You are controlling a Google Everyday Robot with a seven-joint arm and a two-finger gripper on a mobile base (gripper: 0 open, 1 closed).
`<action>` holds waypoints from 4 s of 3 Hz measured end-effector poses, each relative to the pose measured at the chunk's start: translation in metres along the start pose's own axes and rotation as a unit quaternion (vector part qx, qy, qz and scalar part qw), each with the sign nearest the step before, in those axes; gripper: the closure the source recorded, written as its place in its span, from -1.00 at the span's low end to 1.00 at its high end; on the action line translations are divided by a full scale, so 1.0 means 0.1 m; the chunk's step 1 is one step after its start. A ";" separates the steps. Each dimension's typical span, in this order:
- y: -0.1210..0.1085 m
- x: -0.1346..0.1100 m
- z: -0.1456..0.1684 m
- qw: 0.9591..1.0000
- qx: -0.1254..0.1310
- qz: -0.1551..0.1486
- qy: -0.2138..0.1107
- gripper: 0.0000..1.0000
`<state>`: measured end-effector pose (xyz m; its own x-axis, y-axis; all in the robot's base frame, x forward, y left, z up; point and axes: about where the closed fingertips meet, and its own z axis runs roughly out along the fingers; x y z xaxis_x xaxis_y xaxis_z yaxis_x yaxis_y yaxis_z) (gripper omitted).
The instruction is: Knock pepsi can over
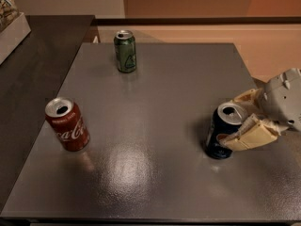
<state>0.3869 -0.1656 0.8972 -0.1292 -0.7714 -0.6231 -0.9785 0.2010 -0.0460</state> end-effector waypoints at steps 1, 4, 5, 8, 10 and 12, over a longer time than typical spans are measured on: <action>-0.09 -0.10 -0.07 0.999 0.018 -0.002 0.045 1.00; -0.32 -0.29 -0.12 0.969 0.046 -0.024 0.240 1.00; -0.37 -0.16 -0.08 0.946 0.034 -0.043 0.321 1.00; -0.44 0.00 0.26 0.905 -0.009 -0.091 0.416 0.09; -0.47 -0.04 0.36 0.907 -0.006 -0.104 0.409 -0.84; -0.49 -0.06 0.38 0.908 -0.001 -0.106 0.405 -1.00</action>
Offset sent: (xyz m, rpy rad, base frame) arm 0.0373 -0.0210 0.0036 -0.9204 0.1105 0.0682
